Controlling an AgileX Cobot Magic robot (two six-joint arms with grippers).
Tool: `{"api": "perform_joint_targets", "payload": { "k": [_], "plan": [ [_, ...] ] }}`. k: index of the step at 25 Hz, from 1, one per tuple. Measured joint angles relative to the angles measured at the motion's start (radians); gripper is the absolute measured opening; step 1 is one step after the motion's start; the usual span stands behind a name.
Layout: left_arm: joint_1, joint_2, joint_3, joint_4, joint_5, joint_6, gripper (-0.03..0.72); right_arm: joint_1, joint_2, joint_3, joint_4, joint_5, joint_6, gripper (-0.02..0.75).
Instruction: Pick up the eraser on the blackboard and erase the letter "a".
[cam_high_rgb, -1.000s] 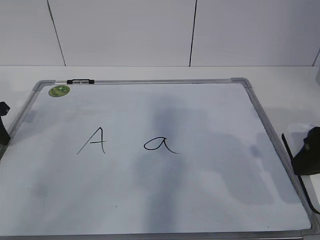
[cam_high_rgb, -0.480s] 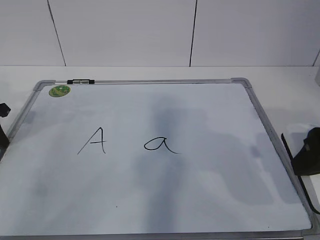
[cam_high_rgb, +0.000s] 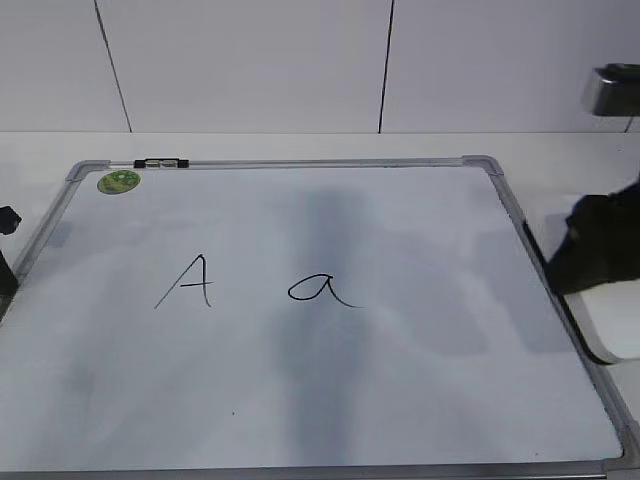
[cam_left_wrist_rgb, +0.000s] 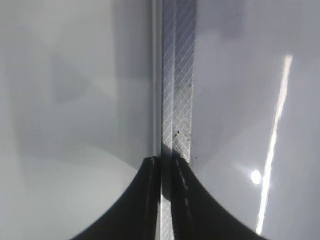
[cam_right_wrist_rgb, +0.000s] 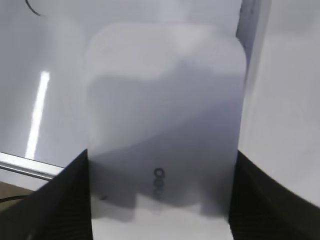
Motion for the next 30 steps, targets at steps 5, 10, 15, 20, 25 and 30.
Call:
{"api": "perform_joint_targets", "payload": {
  "k": [5, 10, 15, 20, 25, 30],
  "plan": [
    [0.0, 0.0, 0.0, 0.0, 0.002, 0.0, 0.017, 0.113, 0.165, -0.153, 0.0, 0.015, -0.002, 0.539],
    [0.0, 0.0, 0.0, 0.0, 0.003, 0.0, 0.017, 0.213, 0.389, -0.317, 0.0, 0.023, -0.002, 0.539],
    [0.0, 0.0, 0.0, 0.0, 0.003, 0.0, 0.017, 0.245, 0.603, -0.498, -0.004, 0.085, -0.004, 0.539],
    [0.0, 0.0, 0.0, 0.0, 0.004, 0.0, 0.017, 0.246, 0.754, -0.656, -0.01, 0.115, -0.01, 0.539],
    [0.0, 0.0, 0.0, 0.0, 0.006, 0.0, 0.017, 0.246, 0.857, -0.771, -0.01, 0.164, -0.013, 0.539],
    [0.0, 0.0, 0.0, 0.0, 0.006, 0.0, 0.017, 0.248, 0.936, -0.827, -0.008, 0.182, -0.017, 0.539]
  ]
}}
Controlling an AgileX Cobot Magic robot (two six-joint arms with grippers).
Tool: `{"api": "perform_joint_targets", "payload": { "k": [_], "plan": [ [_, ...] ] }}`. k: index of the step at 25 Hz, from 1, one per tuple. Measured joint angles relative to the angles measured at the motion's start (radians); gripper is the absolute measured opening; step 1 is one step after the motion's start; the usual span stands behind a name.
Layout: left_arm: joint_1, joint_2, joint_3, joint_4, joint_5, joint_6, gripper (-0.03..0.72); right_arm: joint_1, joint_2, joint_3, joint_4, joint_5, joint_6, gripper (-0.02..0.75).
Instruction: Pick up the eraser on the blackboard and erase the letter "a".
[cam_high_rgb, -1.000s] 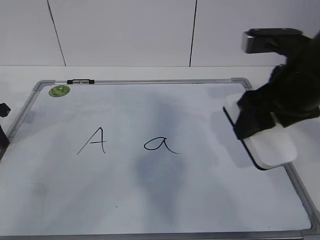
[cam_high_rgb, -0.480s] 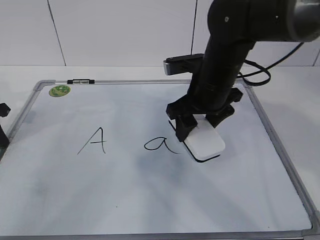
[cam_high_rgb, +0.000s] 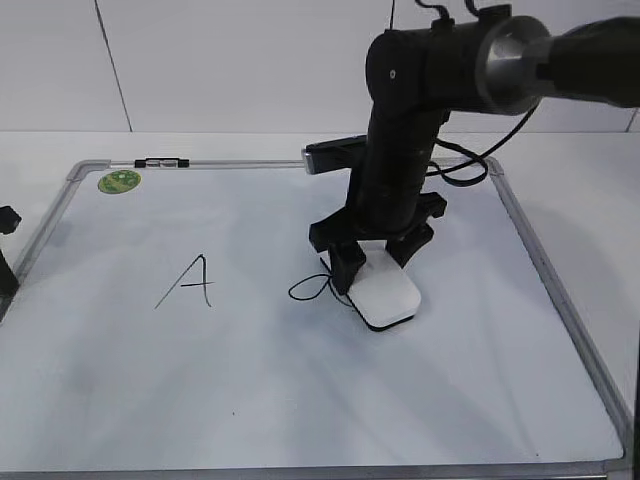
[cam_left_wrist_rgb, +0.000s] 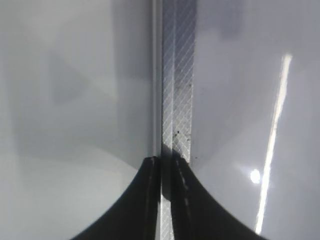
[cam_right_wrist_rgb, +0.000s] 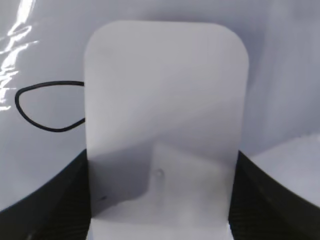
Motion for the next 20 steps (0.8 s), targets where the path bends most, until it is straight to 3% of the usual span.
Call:
{"api": "perform_joint_targets", "payload": {
  "k": [6, 15, 20],
  "plan": [
    [0.0, 0.0, 0.0, 0.002, 0.0, 0.0, 0.017, 0.025, 0.054, -0.077, -0.009, 0.036, -0.012, 0.539],
    [0.0, 0.0, 0.0, 0.004, 0.001, 0.0, 0.017, 0.213, 0.089, -0.128, -0.016, 0.036, -0.039, 0.539],
    [0.0, 0.0, 0.0, 0.006, 0.002, 0.0, 0.017, 0.234, 0.09, -0.129, -0.033, 0.036, -0.033, 0.539]
  ]
}}
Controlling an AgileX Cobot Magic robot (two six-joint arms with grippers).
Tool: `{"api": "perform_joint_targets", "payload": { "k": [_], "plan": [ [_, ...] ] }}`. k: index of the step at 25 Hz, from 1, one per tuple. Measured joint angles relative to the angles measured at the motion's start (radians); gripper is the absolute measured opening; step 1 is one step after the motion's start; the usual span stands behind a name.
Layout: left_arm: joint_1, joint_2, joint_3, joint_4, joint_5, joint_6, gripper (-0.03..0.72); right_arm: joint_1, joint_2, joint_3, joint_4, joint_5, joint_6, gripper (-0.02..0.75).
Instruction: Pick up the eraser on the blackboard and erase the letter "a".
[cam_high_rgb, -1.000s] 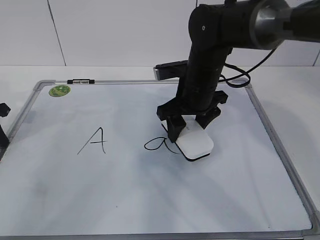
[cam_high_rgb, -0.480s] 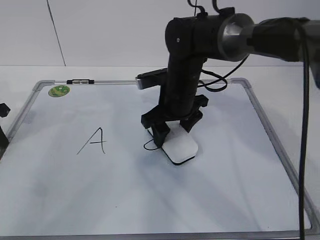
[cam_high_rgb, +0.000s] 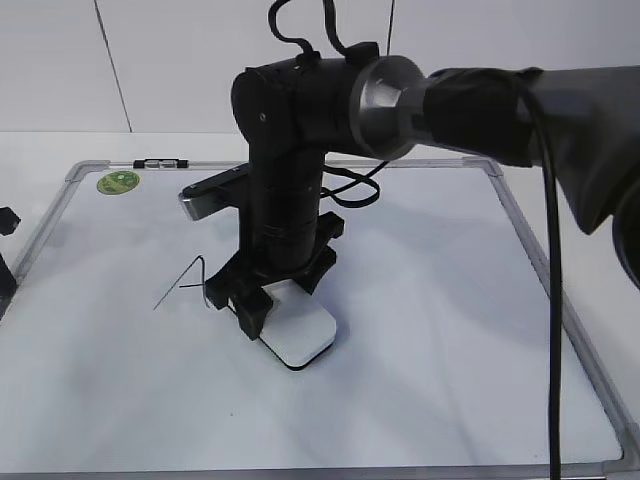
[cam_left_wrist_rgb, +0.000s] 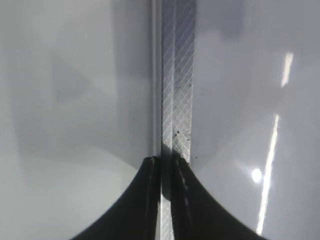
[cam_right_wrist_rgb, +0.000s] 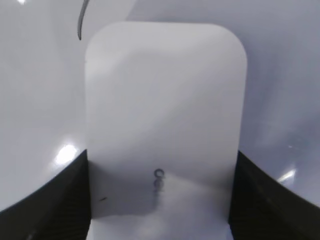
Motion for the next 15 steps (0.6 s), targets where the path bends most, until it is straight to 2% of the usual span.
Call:
{"api": "perform_joint_targets", "payload": {
  "k": [6, 11, 15],
  "plan": [
    [0.0, 0.0, 0.0, 0.0, 0.0, 0.0, 0.017, -0.087, 0.002, 0.0, 0.041, 0.0, 0.022, 0.539],
    [0.0, 0.0, 0.0, 0.0, 0.0, 0.0, 0.017, -0.213, 0.002, -0.001, 0.022, 0.0, 0.026, 0.539],
    [0.0, 0.0, 0.0, 0.0, 0.0, 0.0, 0.017, -0.258, -0.003, -0.001, 0.015, 0.0, 0.029, 0.539]
  ]
}}
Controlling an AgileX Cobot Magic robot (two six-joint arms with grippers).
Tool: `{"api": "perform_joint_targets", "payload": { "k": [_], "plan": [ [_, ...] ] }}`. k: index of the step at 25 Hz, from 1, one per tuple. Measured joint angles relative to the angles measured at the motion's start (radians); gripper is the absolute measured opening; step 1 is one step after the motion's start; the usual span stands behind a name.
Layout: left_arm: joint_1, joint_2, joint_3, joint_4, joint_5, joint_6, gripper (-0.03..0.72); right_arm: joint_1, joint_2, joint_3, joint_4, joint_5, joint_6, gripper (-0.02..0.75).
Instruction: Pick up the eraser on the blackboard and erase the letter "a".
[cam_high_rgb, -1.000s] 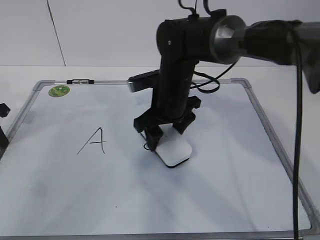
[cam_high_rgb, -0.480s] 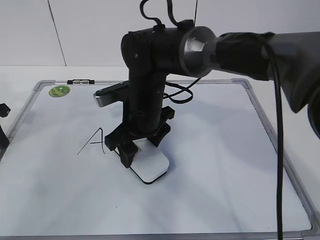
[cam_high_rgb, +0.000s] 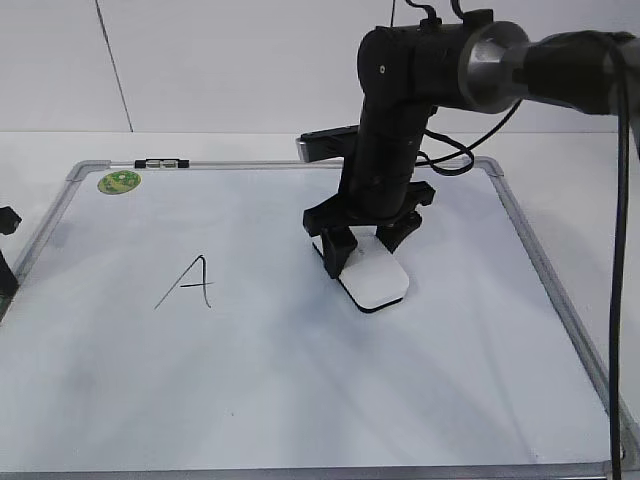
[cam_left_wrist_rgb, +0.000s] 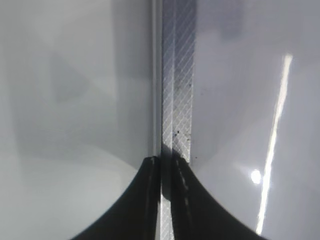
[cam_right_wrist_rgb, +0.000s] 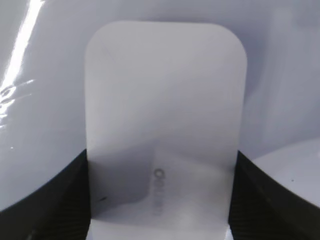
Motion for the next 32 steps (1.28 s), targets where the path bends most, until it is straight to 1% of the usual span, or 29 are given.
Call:
{"api": "perform_joint_targets", "payload": {
  "k": [6, 9, 15, 19, 22, 24, 29, 32],
  "plan": [
    [0.0, 0.0, 0.0, 0.0, 0.0, 0.0, 0.017, -0.004, -0.019, 0.012, 0.002, -0.006, 0.0, 0.539],
    [0.0, 0.0, -0.001, 0.002, 0.001, 0.0, 0.017, -0.01, -0.058, 0.027, -0.016, 0.007, 0.0, 0.539],
    [0.0, 0.0, -0.001, 0.004, 0.001, 0.0, 0.017, -0.015, -0.244, 0.027, -0.077, 0.007, 0.01, 0.538],
    [0.0, 0.0, -0.001, 0.004, 0.001, 0.0, 0.017, -0.017, -0.315, 0.077, -0.1, 0.012, 0.03, 0.538],
    [0.0, 0.0, -0.001, 0.004, 0.001, 0.0, 0.017, -0.036, -0.36, 0.163, -0.1, 0.016, 0.049, 0.538],
    [0.0, 0.0, -0.001, 0.004, 0.001, 0.0, 0.017, -0.061, -0.392, 0.249, -0.1, 0.007, 0.058, 0.538],
    [0.0, 0.0, -0.001, 0.004, 0.001, 0.0, 0.017, -0.168, -0.464, 0.48, -0.1, -0.109, 0.088, 0.538],
    [0.0, 0.0, -0.001, 0.004, 0.001, 0.0, 0.017, -0.235, -0.487, 0.582, -0.087, -0.167, 0.091, 0.538]
  ]
}}
